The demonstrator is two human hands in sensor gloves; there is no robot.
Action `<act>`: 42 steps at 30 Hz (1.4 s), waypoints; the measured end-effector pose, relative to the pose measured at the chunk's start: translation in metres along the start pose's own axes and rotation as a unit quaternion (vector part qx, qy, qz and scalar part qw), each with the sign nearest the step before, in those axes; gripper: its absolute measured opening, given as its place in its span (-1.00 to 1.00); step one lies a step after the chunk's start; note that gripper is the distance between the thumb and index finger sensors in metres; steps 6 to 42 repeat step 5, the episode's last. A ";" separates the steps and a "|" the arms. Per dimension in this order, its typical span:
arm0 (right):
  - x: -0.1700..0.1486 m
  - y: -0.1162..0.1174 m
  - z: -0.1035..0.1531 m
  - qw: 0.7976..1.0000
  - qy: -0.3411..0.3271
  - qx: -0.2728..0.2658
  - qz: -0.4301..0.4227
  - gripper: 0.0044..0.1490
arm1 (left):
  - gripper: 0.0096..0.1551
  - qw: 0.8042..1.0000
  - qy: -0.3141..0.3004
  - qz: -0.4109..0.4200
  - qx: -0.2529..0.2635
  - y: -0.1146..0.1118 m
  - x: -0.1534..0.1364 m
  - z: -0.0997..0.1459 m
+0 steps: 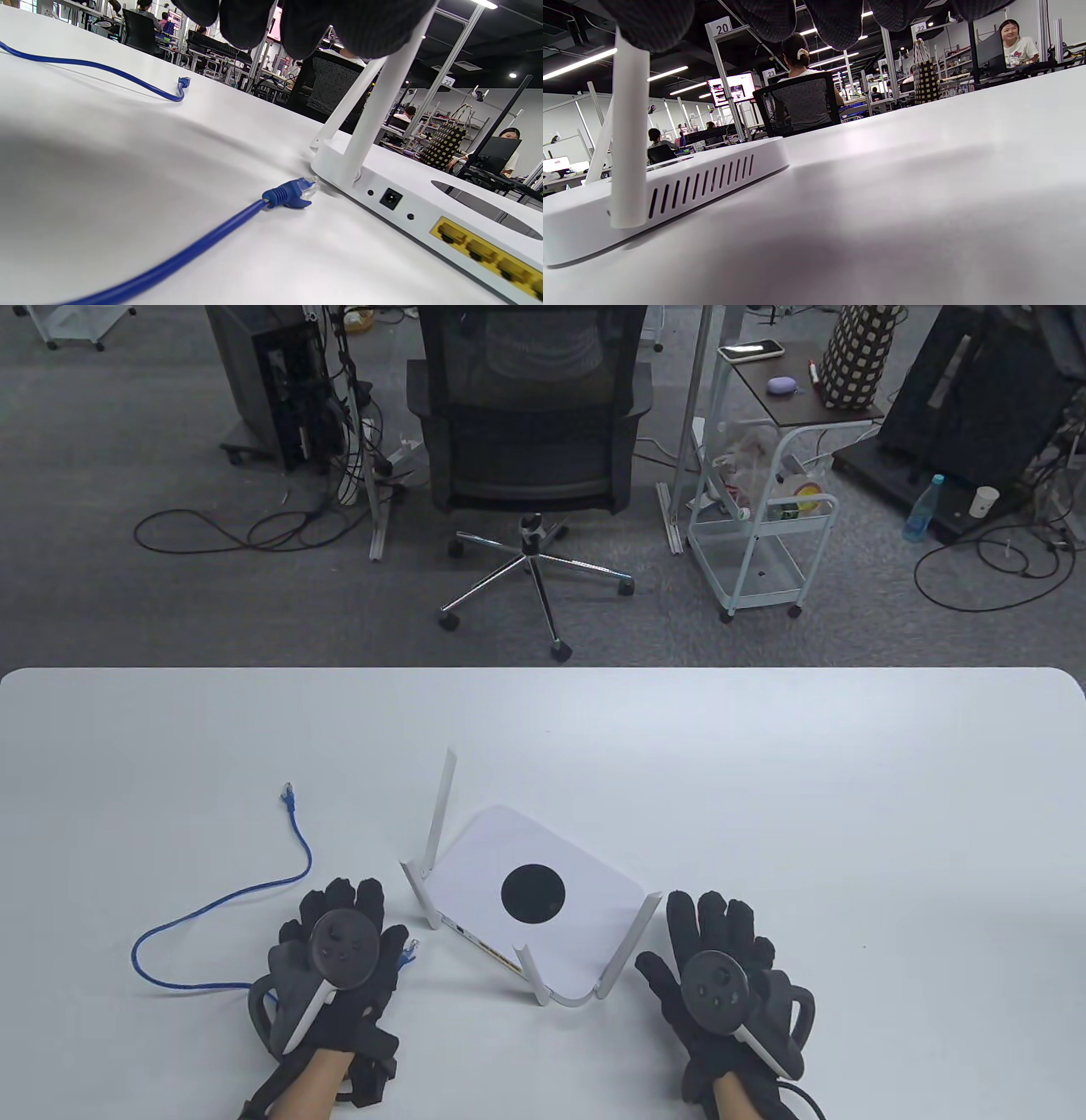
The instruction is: Remove ethernet cable from router with left hand
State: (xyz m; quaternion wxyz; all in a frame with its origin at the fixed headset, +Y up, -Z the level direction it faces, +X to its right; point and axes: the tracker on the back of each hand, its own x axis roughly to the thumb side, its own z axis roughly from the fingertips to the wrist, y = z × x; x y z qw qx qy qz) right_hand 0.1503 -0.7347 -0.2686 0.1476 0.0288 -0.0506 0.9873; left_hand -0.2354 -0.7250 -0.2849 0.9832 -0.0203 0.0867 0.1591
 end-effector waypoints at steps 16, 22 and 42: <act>0.000 0.001 0.000 1.000 -0.001 0.001 0.002 0.04 | -0.19 1.000 -0.001 0.000 0.000 0.000 0.000 0.000; 0.000 0.001 0.000 1.000 -0.001 0.001 0.002 0.04 | -0.19 1.000 -0.001 0.000 0.000 0.000 0.000 0.000; 0.000 0.001 0.000 1.000 -0.001 0.001 0.002 0.04 | -0.19 1.000 -0.001 0.000 0.000 0.000 0.000 0.000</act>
